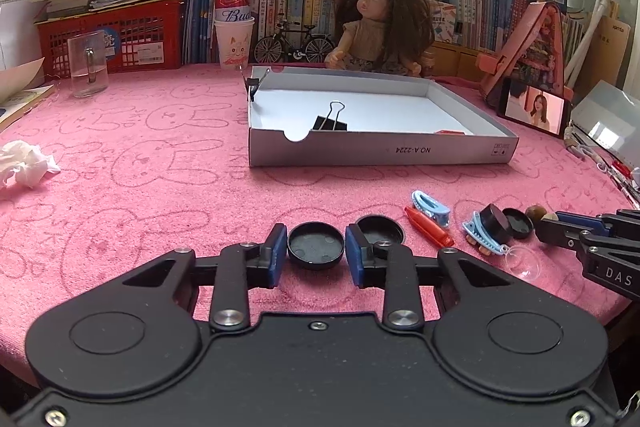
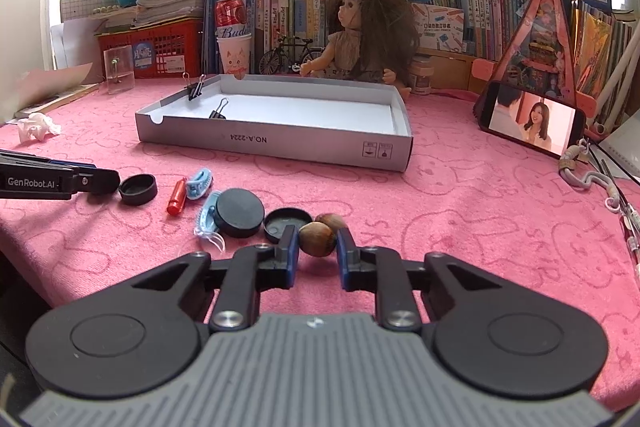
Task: Organize rigid objects
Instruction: 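Close the left gripper on a black round lid while the right grasps a brown hazelnut, then carry the lid into the tray and open the left gripper while the right releases the hazelnut there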
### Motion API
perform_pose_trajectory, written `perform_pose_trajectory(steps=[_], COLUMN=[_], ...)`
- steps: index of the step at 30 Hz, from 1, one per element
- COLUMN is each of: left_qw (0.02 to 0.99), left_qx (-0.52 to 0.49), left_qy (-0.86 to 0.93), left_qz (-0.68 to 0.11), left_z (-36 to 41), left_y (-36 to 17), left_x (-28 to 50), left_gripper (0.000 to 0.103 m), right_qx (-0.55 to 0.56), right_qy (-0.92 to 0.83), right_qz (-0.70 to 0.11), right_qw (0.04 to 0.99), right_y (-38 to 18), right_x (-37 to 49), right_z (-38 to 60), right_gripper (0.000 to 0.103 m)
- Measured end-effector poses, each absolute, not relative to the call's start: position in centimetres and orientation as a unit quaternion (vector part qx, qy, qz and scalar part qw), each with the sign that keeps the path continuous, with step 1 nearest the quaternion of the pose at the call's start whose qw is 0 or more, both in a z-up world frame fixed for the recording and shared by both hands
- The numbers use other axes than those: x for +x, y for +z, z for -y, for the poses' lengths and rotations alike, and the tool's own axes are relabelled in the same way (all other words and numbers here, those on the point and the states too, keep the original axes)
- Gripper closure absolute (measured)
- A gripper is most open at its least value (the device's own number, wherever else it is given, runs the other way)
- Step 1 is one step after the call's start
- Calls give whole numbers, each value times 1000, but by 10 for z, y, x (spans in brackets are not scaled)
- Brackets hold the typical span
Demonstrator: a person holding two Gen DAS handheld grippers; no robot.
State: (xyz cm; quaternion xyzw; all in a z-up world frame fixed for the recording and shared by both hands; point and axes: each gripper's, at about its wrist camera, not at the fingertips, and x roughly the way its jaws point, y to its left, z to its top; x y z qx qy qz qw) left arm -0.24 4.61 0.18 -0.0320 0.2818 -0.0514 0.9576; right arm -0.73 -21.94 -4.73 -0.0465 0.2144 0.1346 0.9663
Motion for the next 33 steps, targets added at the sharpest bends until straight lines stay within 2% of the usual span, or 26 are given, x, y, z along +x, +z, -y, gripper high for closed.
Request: perform_pose_trajectory(steps=[21, 33], left_qw=[964, 961], left_qx=[-70, -79], left_qy=[-41, -48], left_qz=[-255, -260], left_z=[-53, -48], left_y=[42, 47], left_x=[43, 71], left_gripper=[73, 73], right_qx=[28, 37], right_qy=[93, 101], right_qz=[-210, -212], right_qw=[973, 971], right_y=[-15, -12], right_x=[34, 51], right_z=[240, 235], right_gripper=[79, 79])
